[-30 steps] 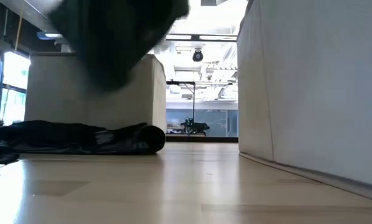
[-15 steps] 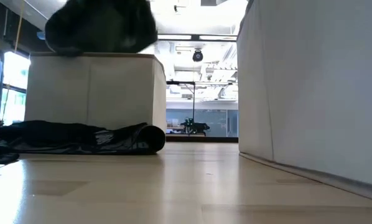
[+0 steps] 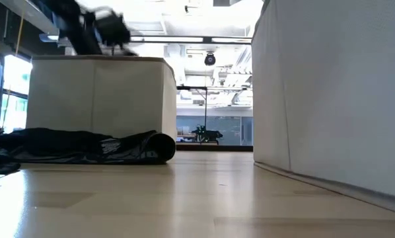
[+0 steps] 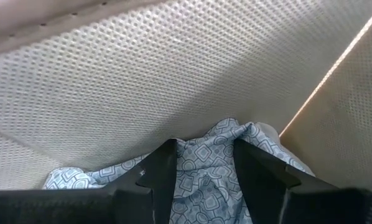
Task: Sort clothes
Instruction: Put the green cloth into the top laundry bin
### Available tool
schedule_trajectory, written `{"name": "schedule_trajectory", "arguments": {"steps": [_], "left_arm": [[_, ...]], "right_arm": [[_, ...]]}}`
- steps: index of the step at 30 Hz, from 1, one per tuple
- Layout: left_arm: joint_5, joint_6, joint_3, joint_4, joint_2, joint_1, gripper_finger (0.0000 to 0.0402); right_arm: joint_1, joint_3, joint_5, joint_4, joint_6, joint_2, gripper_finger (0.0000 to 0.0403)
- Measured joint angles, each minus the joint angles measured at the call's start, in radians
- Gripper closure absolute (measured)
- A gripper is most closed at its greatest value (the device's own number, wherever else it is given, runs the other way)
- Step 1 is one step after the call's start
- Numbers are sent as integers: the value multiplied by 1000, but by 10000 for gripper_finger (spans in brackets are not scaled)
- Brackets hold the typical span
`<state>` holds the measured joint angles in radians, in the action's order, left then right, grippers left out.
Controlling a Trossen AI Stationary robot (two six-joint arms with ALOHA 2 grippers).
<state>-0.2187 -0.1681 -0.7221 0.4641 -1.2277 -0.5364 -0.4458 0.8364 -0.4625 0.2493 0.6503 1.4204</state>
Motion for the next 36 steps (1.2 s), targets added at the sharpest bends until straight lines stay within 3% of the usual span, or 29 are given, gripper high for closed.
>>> {"name": "schedule_trajectory", "arguments": {"steps": [4,8,17,21,23,28,32,36], "left_arm": [[72,-40,50,-49,-73,-44,391],[112,-31,-8,-7,-61,-48,350],[249,-69,-363,302,29,-45,195],[237,-107,-517,450,34,-45,166],[186,-93,-548,423,33,-45,165],[-21,-16,-508,285,8,-63,181],[-26,-31,-375,249,-72,-116,211],[-25,-76,-146,40,-189,-126,240]], "right_arm": [[0,0,0,0,1,0,251],[0,0,0,0,3,0,251],[0,0,0,0,3,0,251],[0,0,0,0,3,0,251],[1,0,0,0,3,0,251],[1,0,0,0,12,0,251],[0,0,0,0,26,0,251],[0,0,0,0,24,0,251]]}}
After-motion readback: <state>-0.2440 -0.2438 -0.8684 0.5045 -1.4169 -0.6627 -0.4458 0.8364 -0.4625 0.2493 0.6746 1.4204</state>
